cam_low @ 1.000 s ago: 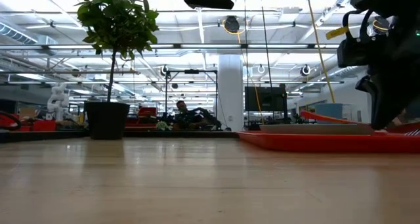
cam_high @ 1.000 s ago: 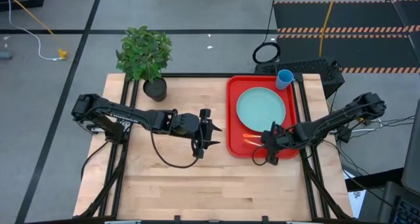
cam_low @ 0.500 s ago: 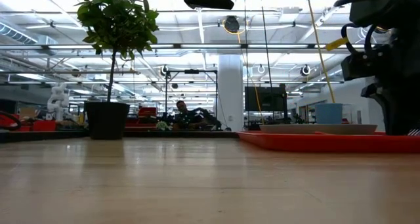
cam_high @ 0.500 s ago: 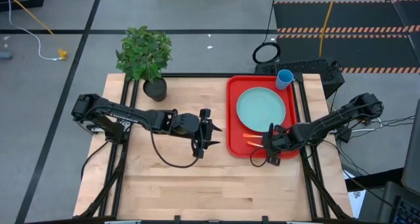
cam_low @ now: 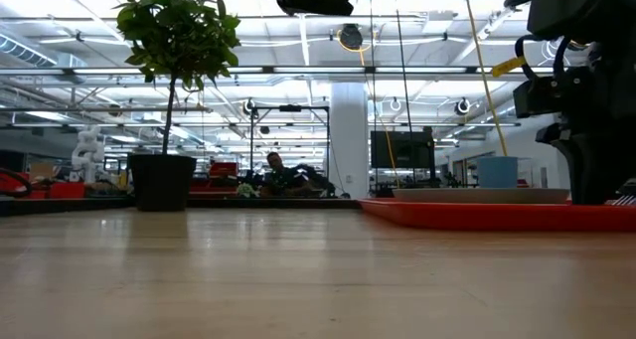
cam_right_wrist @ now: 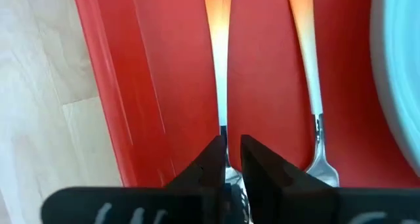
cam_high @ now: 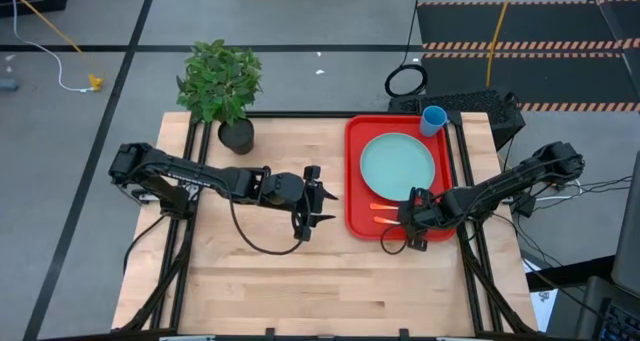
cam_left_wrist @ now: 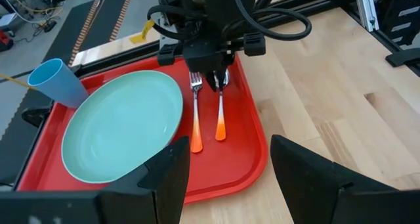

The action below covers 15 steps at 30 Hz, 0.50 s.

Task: Pick and place plate/cup/fork/spoon on tray
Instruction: Put the orange spoon on the red tray at the bottom of the orange fork

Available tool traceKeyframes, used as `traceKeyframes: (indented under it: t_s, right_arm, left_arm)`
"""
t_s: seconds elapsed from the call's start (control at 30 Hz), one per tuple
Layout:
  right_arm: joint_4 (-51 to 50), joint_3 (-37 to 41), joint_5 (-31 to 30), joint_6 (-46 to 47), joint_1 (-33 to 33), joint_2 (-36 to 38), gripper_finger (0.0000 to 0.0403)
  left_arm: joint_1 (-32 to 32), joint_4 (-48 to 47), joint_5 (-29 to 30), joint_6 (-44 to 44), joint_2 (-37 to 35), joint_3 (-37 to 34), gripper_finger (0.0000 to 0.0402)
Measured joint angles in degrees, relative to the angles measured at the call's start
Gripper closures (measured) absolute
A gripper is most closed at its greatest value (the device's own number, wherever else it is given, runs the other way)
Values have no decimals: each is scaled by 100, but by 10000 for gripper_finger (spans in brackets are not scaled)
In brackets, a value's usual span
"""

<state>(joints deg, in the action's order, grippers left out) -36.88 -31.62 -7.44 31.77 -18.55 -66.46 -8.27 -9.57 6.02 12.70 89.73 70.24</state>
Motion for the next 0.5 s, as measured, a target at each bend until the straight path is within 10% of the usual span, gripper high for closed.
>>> traceKeyframes:
  t_s: [0.5]
  right_arm:
    - [-307,0,612,128,-6,525,353]
  left_arm:
    - [0,-132,2,-104,2,0,188]
